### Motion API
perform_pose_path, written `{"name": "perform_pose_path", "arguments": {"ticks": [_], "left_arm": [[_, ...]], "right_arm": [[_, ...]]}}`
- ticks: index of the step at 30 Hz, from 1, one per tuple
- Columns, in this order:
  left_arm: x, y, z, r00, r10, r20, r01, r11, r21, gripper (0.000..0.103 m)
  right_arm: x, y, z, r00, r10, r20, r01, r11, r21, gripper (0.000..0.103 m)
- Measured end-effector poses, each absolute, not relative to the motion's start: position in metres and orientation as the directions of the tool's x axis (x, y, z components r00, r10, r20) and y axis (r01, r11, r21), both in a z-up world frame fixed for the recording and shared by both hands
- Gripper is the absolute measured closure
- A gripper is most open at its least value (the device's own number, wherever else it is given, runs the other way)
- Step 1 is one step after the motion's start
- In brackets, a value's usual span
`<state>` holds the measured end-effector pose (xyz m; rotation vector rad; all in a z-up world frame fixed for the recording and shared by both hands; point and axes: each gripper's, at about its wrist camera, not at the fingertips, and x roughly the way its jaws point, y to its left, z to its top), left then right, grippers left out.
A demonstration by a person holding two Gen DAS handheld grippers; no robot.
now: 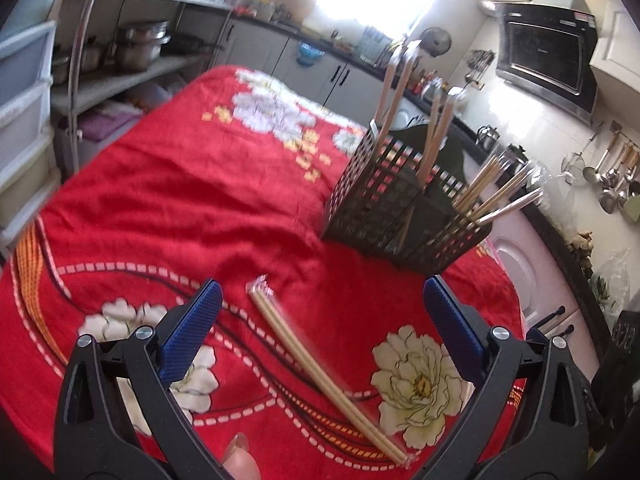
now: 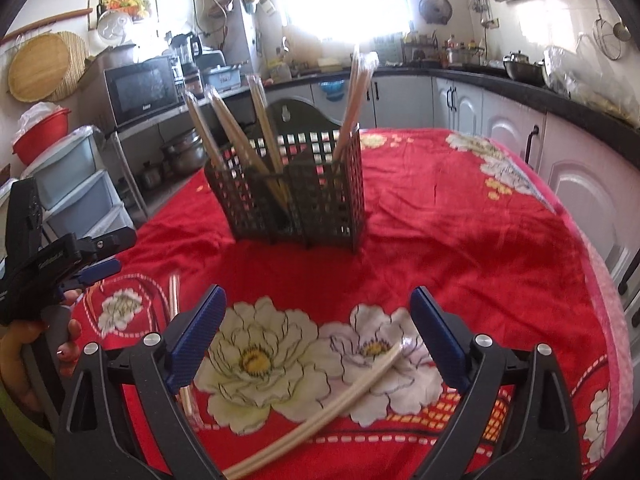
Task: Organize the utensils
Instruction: 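Move both open grippers down toward the last loose chopsticks on the cloth, then close the left gripper on a wrapped chopstick while the right gripper grasps a wooden one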
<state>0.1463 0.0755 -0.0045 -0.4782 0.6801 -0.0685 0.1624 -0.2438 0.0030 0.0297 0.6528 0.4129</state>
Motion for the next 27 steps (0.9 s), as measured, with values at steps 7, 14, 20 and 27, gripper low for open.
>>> {"name": "perform_pose_path", "arguments": {"ticks": [7, 14, 20, 27], "left_arm": [[0.152, 0.074, -0.03, 0.72, -0.282, -0.634, -0.108, 0.857, -0.504, 0.011], [0.157, 0.071, -0.048, 0.685, -0.313, -0.658, -0.116, 0.845, -0.523, 0.011], [0.165, 0.069, -0.055, 0.669, -0.317, -0.673, -0.124, 0.845, -0.521, 0.012], [0.183, 0.07, -0.057, 0.66, -0.267, -0.702, -0.147, 0.87, -0.47, 0.021]], "right_arm": [[0.161, -0.252, -0.012, 0.676, 0.38, -0.632, -0.358, 0.918, 0.169, 0.013], [0.161, -0.259, -0.025, 0.637, 0.376, -0.673, -0.348, 0.919, 0.183, 0.013], [0.17, -0.266, -0.04, 0.588, 0.381, -0.713, -0.323, 0.919, 0.225, 0.013], [0.186, -0.266, -0.057, 0.526, 0.402, -0.749, -0.287, 0.914, 0.288, 0.029]]}}
